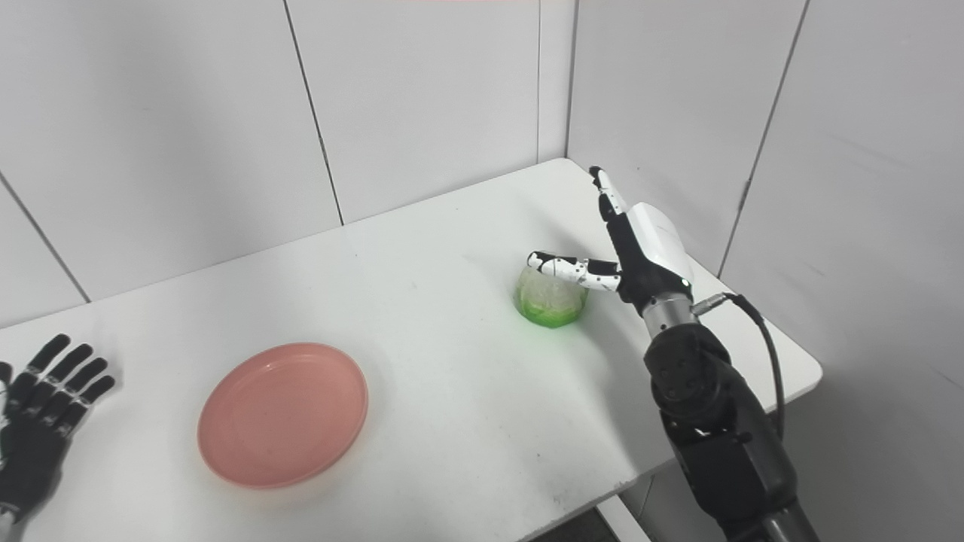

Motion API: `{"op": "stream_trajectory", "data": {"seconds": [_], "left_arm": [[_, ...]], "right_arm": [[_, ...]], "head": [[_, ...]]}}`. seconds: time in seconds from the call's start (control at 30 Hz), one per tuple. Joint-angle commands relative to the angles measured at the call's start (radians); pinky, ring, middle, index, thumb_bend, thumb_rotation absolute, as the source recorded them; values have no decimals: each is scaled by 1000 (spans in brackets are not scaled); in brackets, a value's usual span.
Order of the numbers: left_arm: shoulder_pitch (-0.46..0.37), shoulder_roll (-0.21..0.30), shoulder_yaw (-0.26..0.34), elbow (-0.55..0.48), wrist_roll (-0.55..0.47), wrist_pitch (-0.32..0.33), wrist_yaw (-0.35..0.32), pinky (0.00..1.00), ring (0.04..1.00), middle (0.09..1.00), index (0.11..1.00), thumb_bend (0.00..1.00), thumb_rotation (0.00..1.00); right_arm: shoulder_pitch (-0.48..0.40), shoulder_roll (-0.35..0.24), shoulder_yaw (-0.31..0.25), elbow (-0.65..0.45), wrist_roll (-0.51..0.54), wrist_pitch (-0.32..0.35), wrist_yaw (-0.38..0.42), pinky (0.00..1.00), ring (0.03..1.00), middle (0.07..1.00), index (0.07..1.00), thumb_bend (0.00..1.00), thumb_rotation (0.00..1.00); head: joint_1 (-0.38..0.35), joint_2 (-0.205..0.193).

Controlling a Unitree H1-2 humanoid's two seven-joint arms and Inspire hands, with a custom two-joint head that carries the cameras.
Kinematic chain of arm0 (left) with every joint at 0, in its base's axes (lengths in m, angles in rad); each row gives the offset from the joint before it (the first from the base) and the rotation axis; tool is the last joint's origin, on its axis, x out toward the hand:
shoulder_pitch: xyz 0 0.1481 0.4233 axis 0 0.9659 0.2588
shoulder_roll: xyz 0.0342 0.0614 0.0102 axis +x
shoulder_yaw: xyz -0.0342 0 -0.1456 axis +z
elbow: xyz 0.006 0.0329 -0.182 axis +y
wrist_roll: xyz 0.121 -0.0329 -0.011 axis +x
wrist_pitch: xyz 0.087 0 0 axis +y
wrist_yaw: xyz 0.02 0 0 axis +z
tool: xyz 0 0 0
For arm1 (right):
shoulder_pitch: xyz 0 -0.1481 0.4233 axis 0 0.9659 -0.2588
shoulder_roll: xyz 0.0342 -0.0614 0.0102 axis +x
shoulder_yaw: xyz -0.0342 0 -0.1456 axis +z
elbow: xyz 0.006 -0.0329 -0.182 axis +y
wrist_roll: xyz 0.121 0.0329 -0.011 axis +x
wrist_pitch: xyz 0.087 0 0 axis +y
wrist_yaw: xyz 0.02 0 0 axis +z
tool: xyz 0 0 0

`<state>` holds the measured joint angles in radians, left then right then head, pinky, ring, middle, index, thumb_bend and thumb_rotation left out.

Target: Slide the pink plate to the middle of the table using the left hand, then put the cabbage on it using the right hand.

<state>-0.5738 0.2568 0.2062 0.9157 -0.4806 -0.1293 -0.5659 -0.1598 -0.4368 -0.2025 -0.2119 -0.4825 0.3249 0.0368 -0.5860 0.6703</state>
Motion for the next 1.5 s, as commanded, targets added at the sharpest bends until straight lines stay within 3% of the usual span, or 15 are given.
{"op": "stream_trajectory", "data": {"seconds": [0.0,0.37,0.57,0.73,1.27,1.47], "left_arm": [[110,-6,5,82,24,4,6,758,782,794,792,672,784],[117,-5,3,64,26,12,13,745,771,784,785,663,798],[119,-3,-1,53,29,21,15,739,768,783,784,669,797],[119,1,-3,54,31,25,12,742,772,786,786,664,800],[127,4,-10,33,37,39,17,725,759,774,780,646,825],[130,4,-9,24,34,48,14,728,760,779,781,646,819]], "right_arm": [[-33,-36,-2,0,25,-40,1,860,933,976,1000,1000,684],[-50,-99,50,75,59,-20,57,837,962,1000,1000,1000,678],[-58,-124,60,115,69,-39,57,873,979,1000,1000,1000,634],[-62,-143,85,128,44,-1,76,856,985,1000,1000,1000,672],[-82,-134,96,212,71,-42,57,890,1000,1000,1000,1000,615],[-94,-130,110,204,66,40,85,901,1000,1000,1000,1000,612]], "head": [[0,1],[4,17],[1,22],[2,27],[2,38],[2,42]]}}
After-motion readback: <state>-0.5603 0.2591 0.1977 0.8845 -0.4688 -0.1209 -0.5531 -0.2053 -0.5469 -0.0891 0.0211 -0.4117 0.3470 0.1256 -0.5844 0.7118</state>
